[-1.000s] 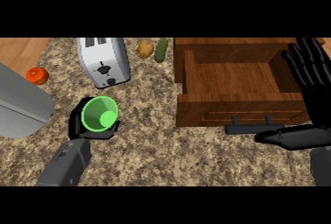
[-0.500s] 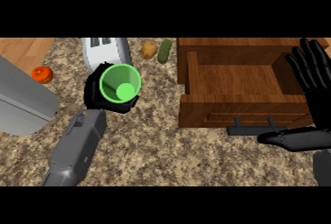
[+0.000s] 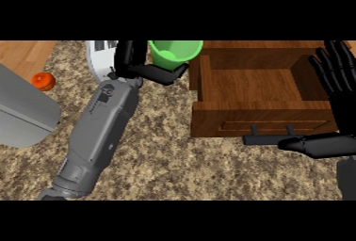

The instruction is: Pick up the cup, place it into the drawer and close the drawer

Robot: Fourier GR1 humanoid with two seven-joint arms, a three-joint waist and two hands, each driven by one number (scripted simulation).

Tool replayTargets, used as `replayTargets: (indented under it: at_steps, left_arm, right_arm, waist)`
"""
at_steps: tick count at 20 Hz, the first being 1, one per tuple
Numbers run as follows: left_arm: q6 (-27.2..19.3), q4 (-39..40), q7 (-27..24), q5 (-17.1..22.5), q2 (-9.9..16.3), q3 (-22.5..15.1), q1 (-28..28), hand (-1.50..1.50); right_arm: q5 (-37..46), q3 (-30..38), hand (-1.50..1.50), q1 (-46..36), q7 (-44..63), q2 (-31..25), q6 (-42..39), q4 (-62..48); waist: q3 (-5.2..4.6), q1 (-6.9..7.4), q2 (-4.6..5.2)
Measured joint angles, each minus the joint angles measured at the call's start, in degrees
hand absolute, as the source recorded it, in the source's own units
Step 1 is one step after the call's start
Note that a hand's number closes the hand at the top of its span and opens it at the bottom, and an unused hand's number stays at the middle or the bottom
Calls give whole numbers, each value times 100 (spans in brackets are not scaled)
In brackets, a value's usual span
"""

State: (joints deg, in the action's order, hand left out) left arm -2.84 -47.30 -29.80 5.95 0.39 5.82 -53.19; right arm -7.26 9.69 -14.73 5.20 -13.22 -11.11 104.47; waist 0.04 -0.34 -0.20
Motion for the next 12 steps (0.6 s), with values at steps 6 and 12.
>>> replayTargets:
  at_steps: [6, 12]
  left_arm:
    - [-855, 467, 773, 196, -29, -444, -1078, 150]
    - [-1479, 1532, 1281, 522, -37, -937, -1908, 150]
  right_arm:
    - [104, -55, -150, -68, -140, 41, 15, -113]
    - [70, -91, -150, -219, -142, 41, -29, -174]
  waist:
    - [0, -96, 32]
    - [2, -279, 84]
